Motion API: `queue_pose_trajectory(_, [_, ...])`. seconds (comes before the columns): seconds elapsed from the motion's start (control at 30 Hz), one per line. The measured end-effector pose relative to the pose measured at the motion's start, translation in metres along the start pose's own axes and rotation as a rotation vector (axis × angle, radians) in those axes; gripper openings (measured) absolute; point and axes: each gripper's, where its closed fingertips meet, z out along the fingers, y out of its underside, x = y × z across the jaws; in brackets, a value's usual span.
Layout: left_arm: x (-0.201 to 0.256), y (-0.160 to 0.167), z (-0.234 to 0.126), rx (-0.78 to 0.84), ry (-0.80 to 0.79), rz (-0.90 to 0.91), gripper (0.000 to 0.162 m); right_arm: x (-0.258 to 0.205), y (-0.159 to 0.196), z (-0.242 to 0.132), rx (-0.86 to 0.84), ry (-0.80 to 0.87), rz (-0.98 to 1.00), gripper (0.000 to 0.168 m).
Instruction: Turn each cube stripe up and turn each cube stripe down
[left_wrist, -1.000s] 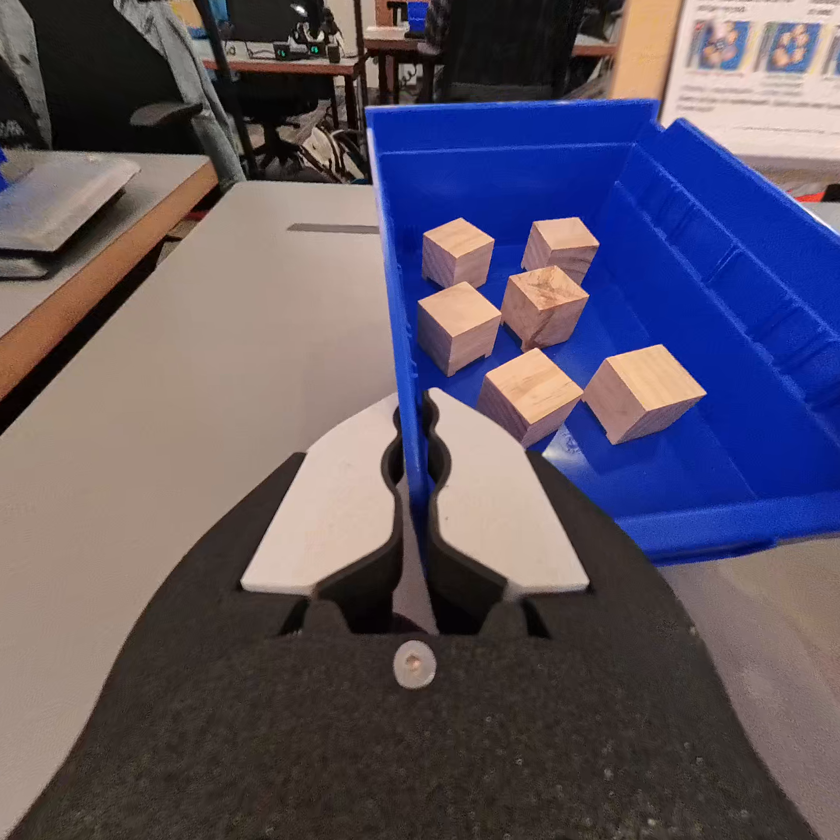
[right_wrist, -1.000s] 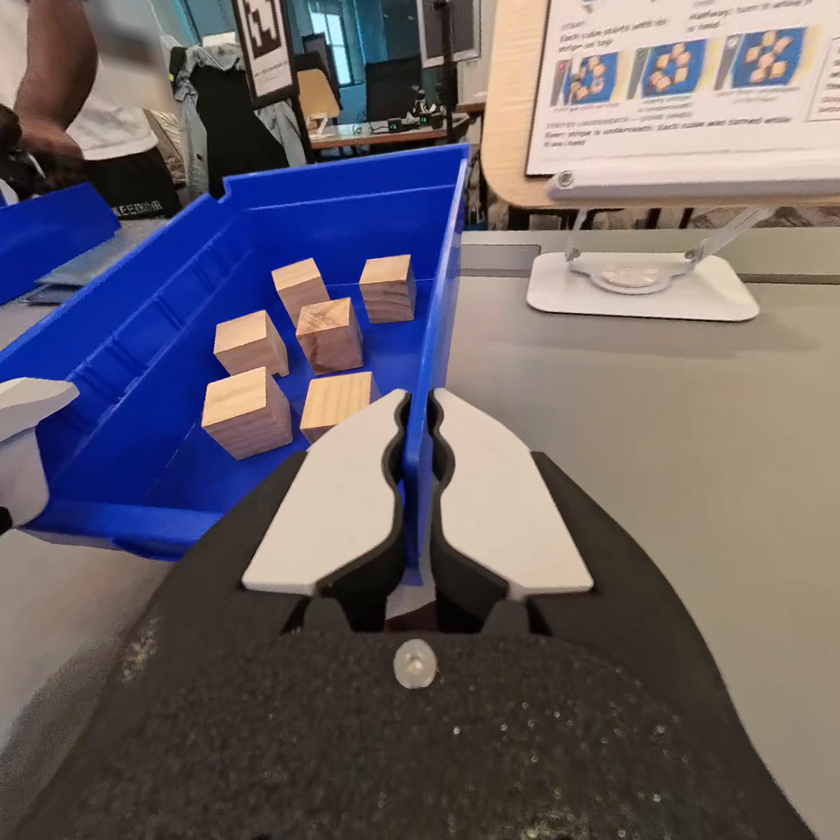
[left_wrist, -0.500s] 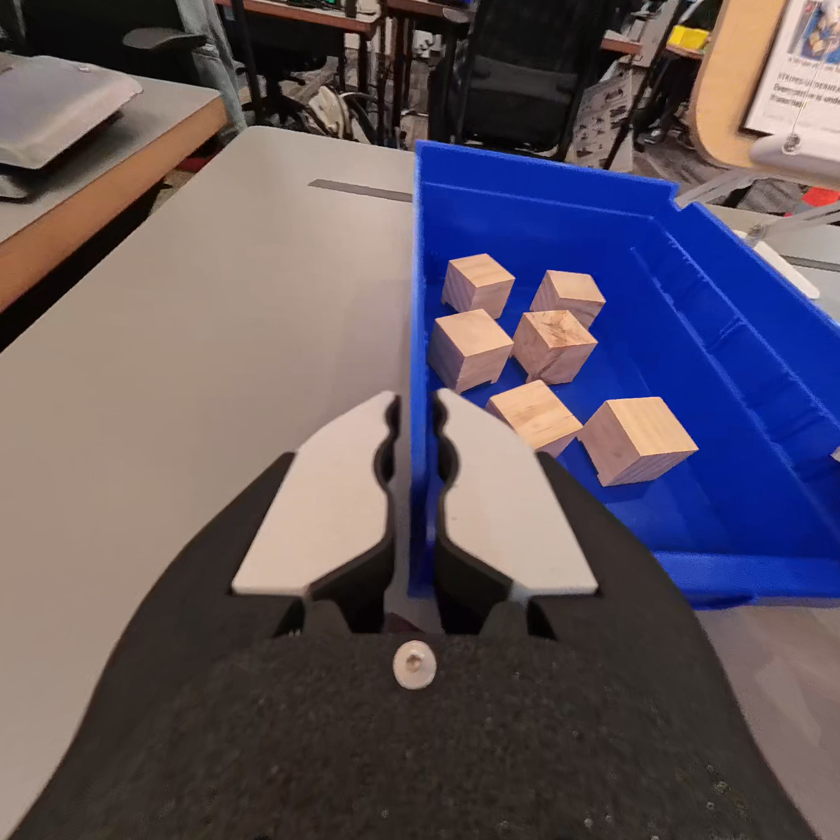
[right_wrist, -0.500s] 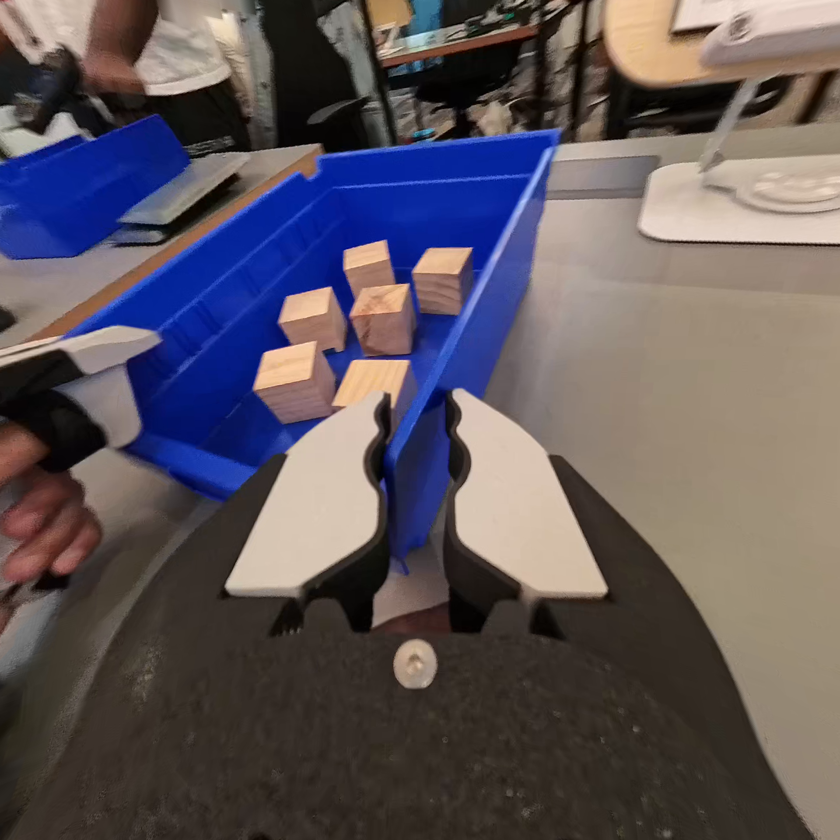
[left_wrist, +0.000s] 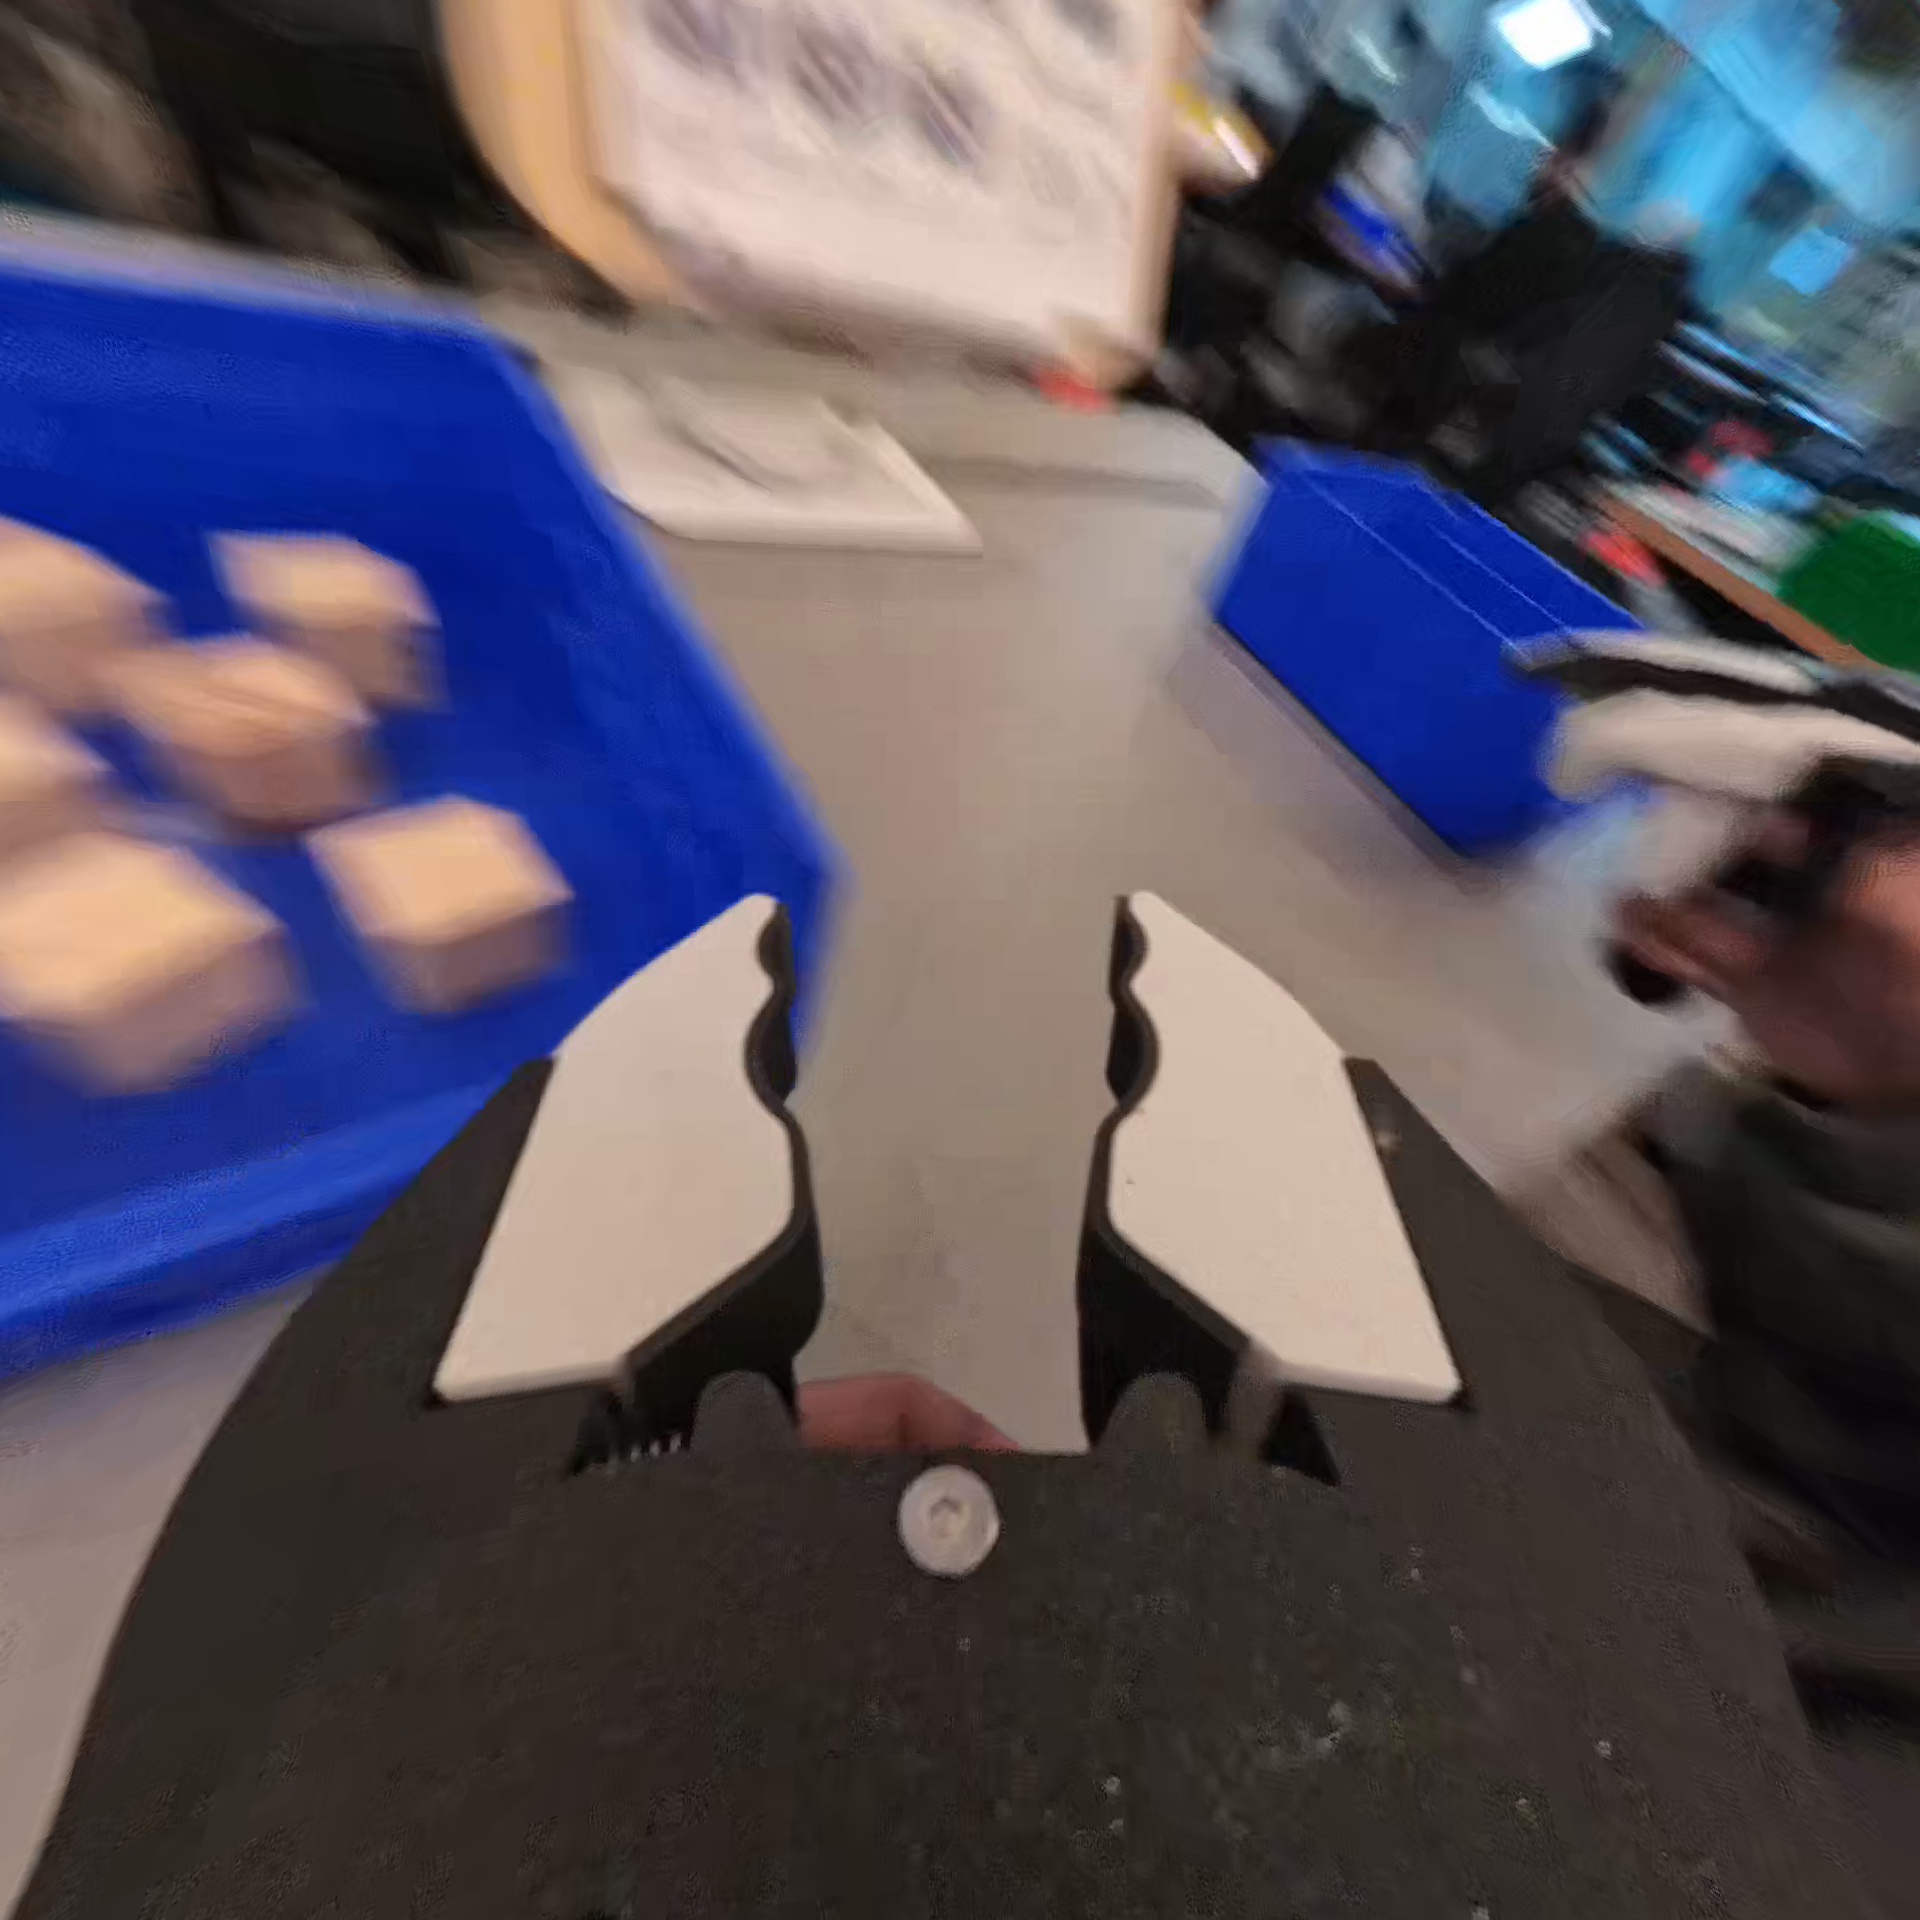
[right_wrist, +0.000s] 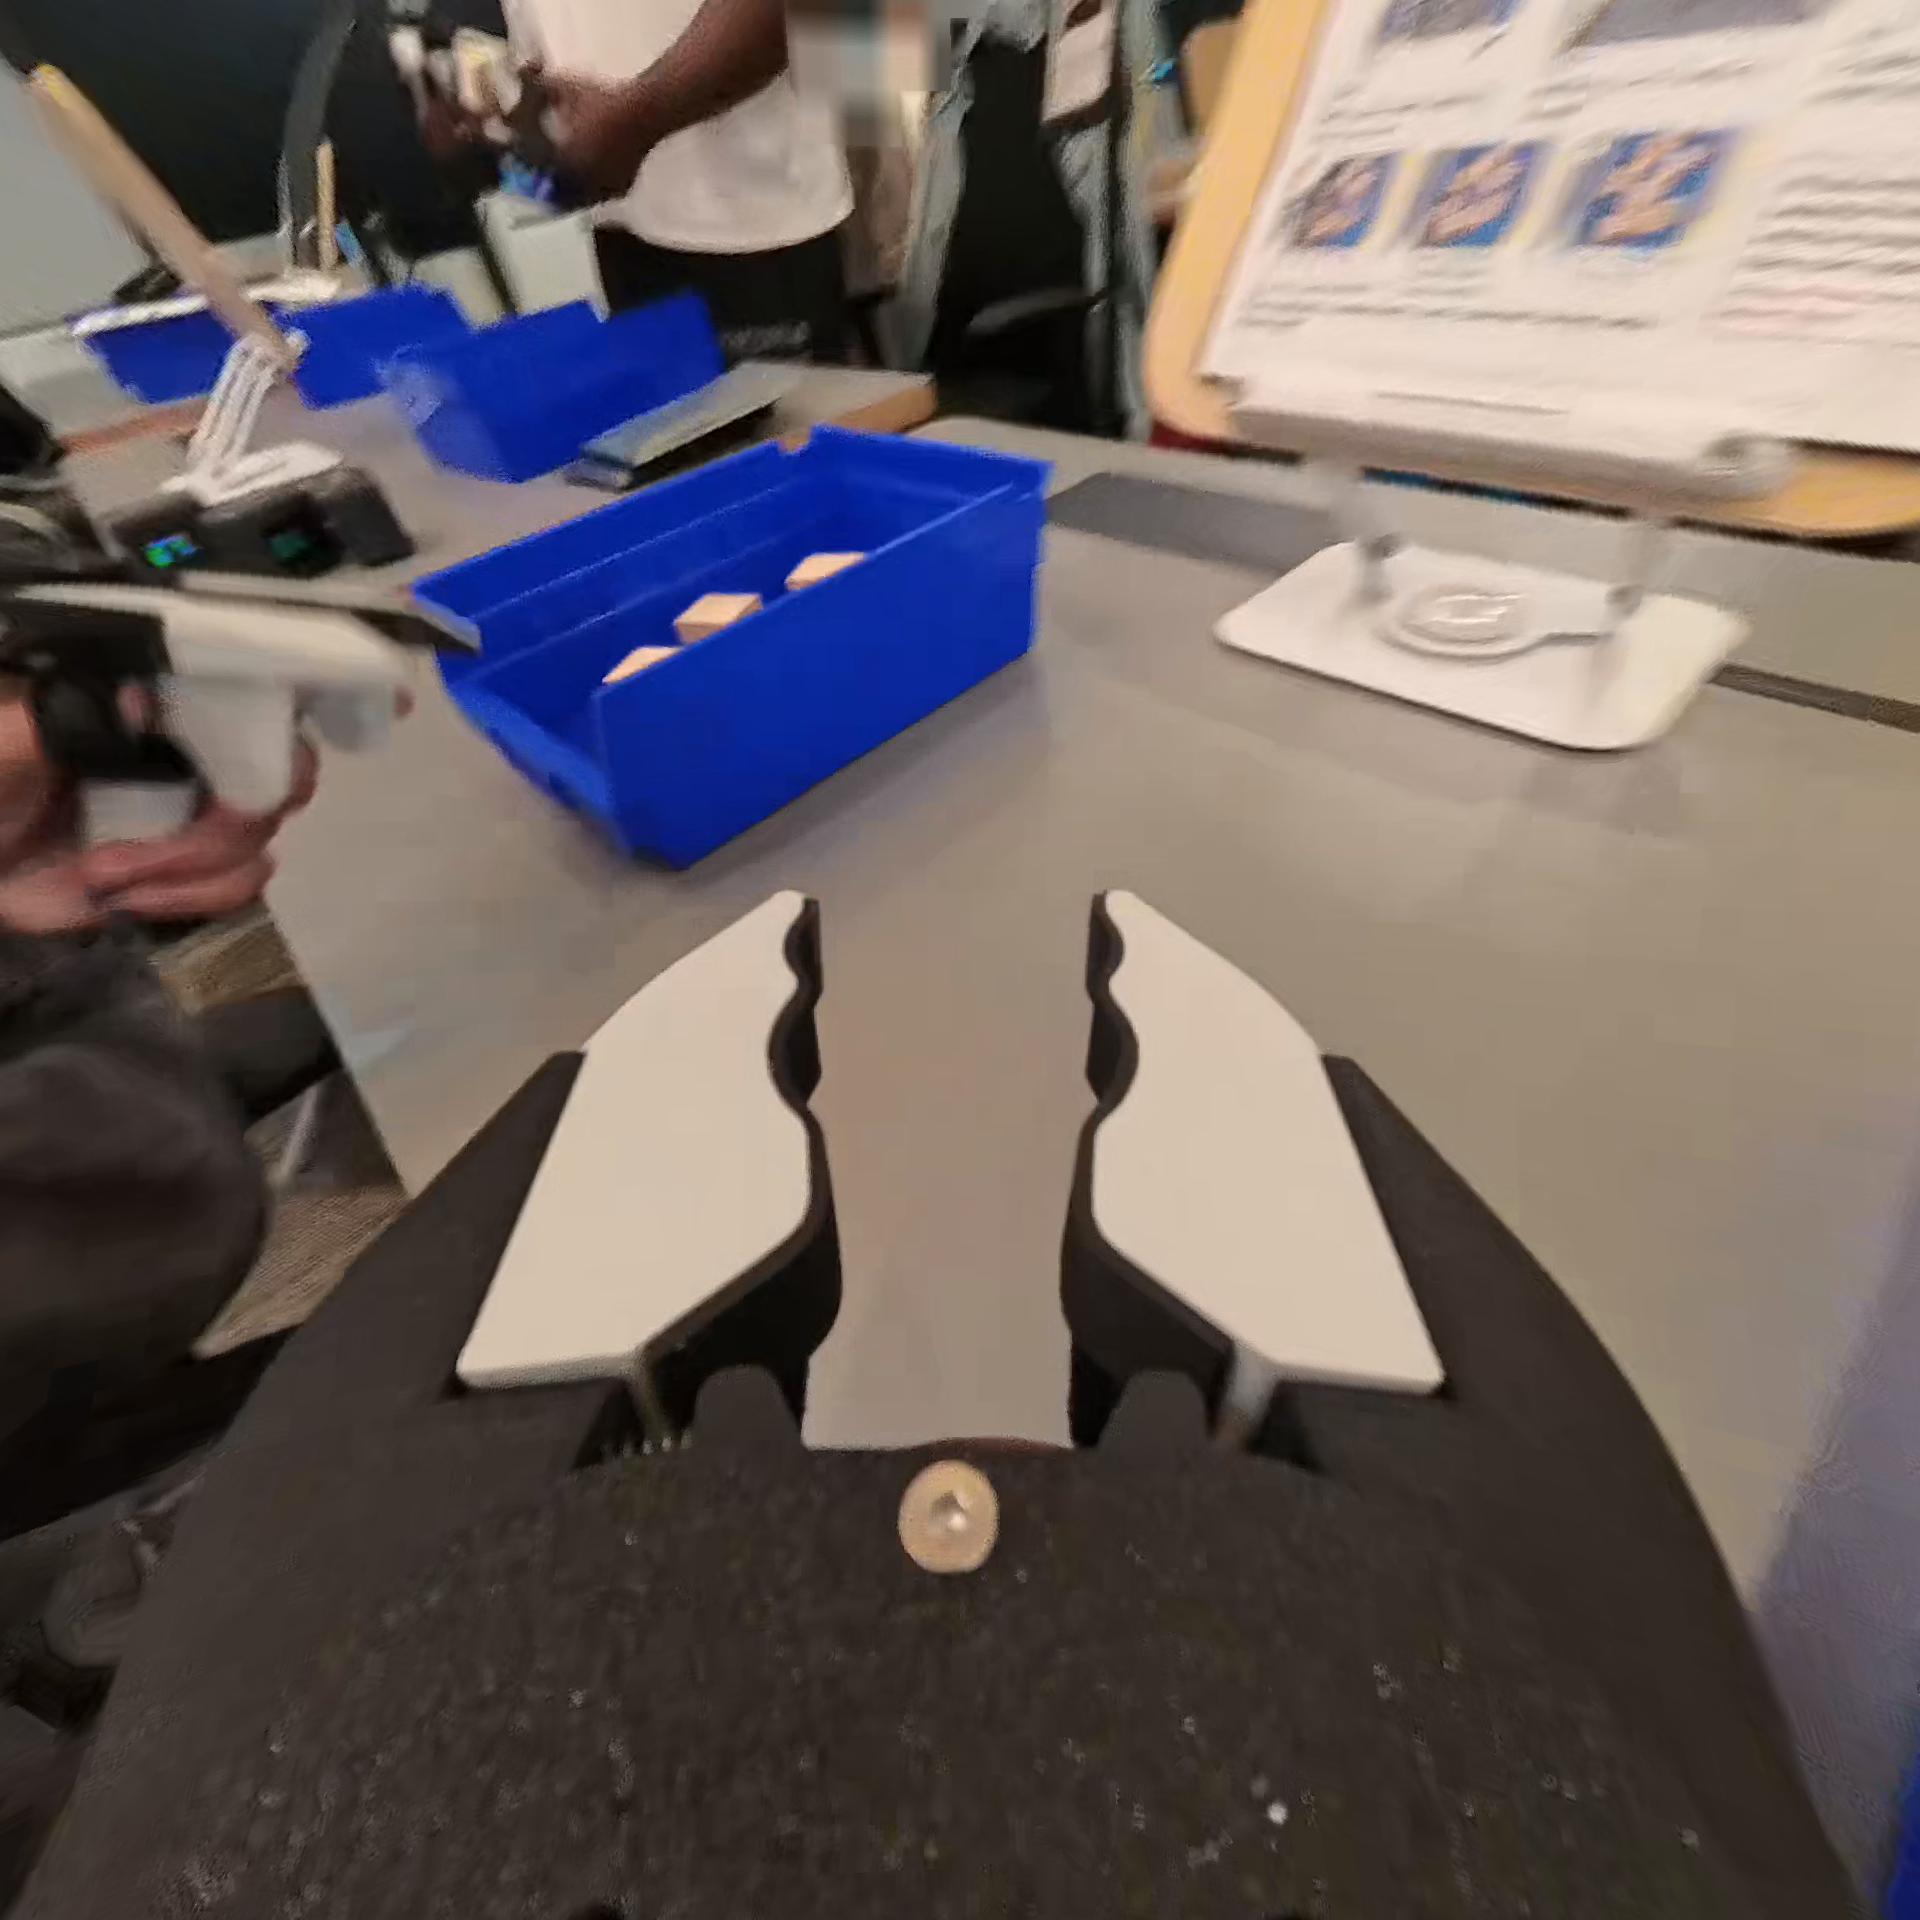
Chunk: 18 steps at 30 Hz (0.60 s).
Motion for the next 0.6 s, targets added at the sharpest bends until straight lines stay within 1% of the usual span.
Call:
queue_pose_trajectory(0.03, [0.026, 0.020, 0.014, -0.098, 0.092, -0.037, 0.053, 0.009, 0.008, -0.014, 0.014, 0.026, -0.005, 0.050])
queue_pose_trajectory(0.07, [0.044, 0.037, 0.024, -0.182, 0.147, -0.059, 0.057, 0.017, 0.021, -0.026, 0.007, 0.053, -0.011, 0.050])
queue_pose_trajectory(0.1, [0.052, 0.047, 0.033, -0.234, 0.149, -0.065, 0.059, 0.025, 0.032, -0.038, 0.015, 0.090, -0.015, 0.050])
queue_pose_trajectory(0.13, [0.053, 0.053, 0.040, -0.257, 0.114, -0.058, 0.057, 0.031, 0.042, -0.049, 0.046, 0.124, -0.017, 0.050])
queue_pose_trajectory(0.2, [0.054, 0.057, 0.045, -0.223, 0.063, 0.008, 0.057, 0.035, 0.048, -0.064, 0.085, 0.151, 0.000, 0.051])
queue_pose_trajectory(0.23, [0.054, 0.055, 0.046, -0.185, 0.043, 0.039, 0.059, 0.032, 0.046, -0.067, 0.083, 0.136, -0.002, 0.049])
queue_pose_trajectory(0.3, [0.051, 0.054, 0.046, -0.141, -0.004, 0.061, 0.059, 0.036, 0.042, -0.069, 0.079, 0.162, -0.029, 0.050])
queue_pose_trajectory(0.4, [0.049, 0.056, 0.047, -0.142, -0.003, 0.049, 0.067, 0.046, 0.051, -0.066, 0.029, 0.201, -0.068, 0.050])
queue_pose_trajectory(0.43, [0.048, 0.058, 0.048, -0.150, 0.002, 0.046, 0.067, 0.048, 0.054, -0.064, 0.015, 0.203, -0.064, 0.050])
queue_pose_trajectory(0.6, [0.051, 0.064, 0.048, -0.173, 0.045, 0.043, 0.071, 0.042, 0.062, -0.057, 0.006, 0.111, 0.067, 0.049])
